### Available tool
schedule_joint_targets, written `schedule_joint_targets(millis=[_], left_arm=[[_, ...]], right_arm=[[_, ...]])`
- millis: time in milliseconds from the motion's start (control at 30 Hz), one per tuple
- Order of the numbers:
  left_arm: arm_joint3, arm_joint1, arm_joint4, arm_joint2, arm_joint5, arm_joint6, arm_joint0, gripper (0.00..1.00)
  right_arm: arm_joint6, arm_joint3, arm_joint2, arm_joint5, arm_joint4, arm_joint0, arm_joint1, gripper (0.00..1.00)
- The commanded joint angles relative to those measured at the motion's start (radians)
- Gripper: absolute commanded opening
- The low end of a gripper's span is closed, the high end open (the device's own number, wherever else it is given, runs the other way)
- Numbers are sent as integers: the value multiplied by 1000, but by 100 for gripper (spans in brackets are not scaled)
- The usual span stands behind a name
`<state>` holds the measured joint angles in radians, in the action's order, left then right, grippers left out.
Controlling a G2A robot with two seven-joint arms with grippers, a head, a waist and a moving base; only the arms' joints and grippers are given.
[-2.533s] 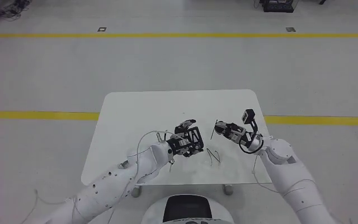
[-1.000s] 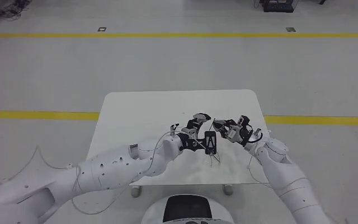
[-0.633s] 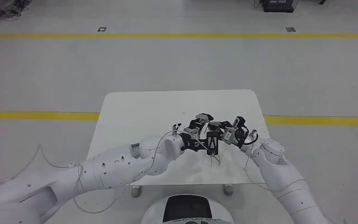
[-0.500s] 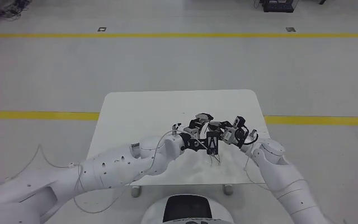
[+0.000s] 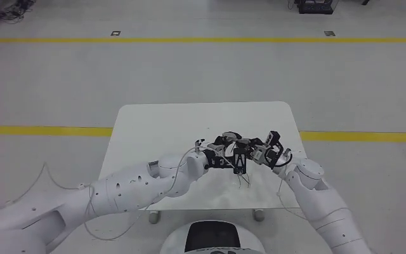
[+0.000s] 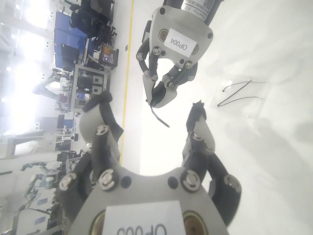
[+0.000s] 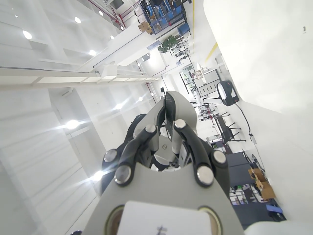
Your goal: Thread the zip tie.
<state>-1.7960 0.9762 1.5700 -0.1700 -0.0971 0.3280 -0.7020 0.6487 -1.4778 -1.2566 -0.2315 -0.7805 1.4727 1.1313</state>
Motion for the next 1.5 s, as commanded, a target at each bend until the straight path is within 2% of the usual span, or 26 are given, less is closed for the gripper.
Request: schedule_joint_targets(millis=[0,100,533,700,900,1367,1467], left_arm=[[1,1,0,0,-1,0,0,33],[2,1,0,0,-4,-1,0,27],[13,6,0,0,-17,13,5,27],[14,8,0,0,-16,18,5,24],[15,9,0,0,-16,22,7,16],[12,10,0,0,-28,34,7,16],[12,10,0,0,-31,35,7,9]], right_arm=[[-2,-3,1,-1,3,2,0,0],[-1,-8,1,-1,8,4,0,0],[15,-18,-6,9,16,11,-2,0],[17,-18,-9,8,22,12,-2,0],[7,-17,-5,2,39,11,-2,0],[27,-27,-10,10,41,18,-4,0],[25,-28,-11,10,42,20,-4,0]])
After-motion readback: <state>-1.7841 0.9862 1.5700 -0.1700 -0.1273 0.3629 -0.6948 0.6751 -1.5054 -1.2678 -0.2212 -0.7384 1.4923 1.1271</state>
